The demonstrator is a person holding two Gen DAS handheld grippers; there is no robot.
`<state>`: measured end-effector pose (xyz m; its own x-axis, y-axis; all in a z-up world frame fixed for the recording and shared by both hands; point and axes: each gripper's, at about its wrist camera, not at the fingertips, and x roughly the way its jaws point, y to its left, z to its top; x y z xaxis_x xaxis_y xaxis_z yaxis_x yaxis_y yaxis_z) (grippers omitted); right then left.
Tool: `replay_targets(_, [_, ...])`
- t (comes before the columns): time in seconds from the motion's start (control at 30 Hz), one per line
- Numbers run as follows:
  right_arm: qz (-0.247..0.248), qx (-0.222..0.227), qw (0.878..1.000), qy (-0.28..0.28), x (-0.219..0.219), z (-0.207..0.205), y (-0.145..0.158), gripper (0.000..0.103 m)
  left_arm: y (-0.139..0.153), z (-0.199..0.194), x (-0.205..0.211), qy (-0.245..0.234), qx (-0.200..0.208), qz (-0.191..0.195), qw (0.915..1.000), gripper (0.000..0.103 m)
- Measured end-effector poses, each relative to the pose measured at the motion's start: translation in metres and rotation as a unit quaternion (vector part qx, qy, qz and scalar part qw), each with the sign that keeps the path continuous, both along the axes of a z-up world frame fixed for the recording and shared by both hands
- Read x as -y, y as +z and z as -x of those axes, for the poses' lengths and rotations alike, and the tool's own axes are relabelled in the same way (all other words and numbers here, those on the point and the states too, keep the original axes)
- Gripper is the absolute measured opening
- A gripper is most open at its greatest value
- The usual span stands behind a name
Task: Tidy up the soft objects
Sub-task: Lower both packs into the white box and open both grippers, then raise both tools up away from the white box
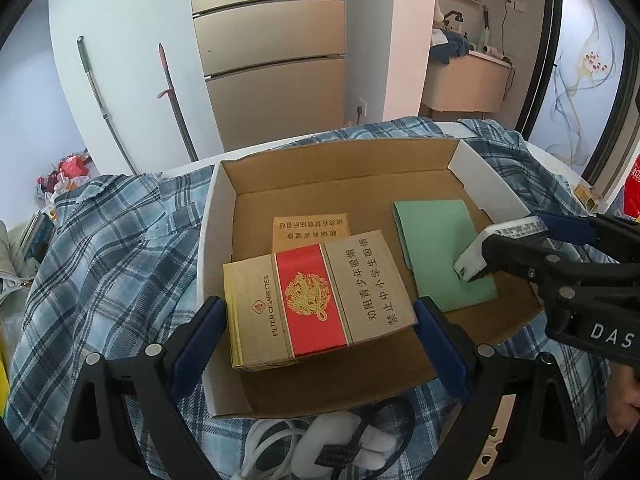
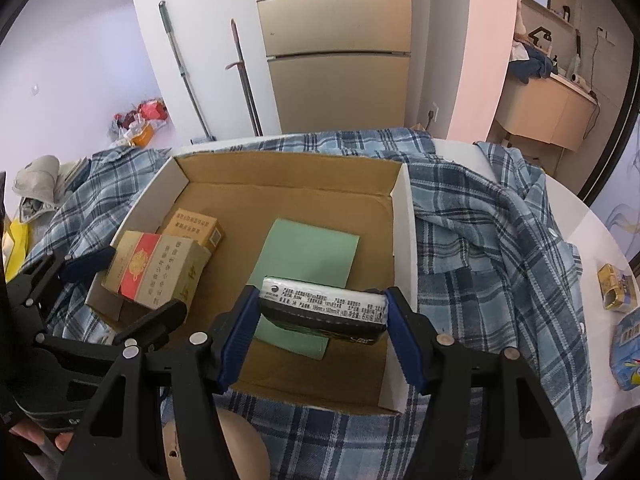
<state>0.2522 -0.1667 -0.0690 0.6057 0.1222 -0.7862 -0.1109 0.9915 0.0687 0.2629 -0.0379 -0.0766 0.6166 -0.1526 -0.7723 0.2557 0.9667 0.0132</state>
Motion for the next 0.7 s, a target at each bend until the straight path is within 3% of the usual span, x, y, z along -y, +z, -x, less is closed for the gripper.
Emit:
replay_targets(0.17, [0.003,0.01,1.0,-0.001,0.0,-0.001,0.0,0.073,-0.005,0.003,0.011,-0.014,0.007,-0.041,0.999,0.096])
replay_targets(0.3, [0.001,0.026,1.0,-0.011,0.003,0.0,0.005,0.092,-0.005,0.002,0.01,-0.015,0.006,-0.033,0.9993,0.096])
replay_targets(0.47, [0.005,0.056,0.998,-0.028,0.01,0.003,0.015,0.093,-0.001,0.003,0.01,-0.012,0.017,-0.032,0.9992,0.096])
replay_targets(0.7, [-0.002,0.093,0.995,-0.042,0.017,0.01,0.031,0.093,0.029,0.028,0.018,-0.023,0.123,-0.035,0.9916,0.098])
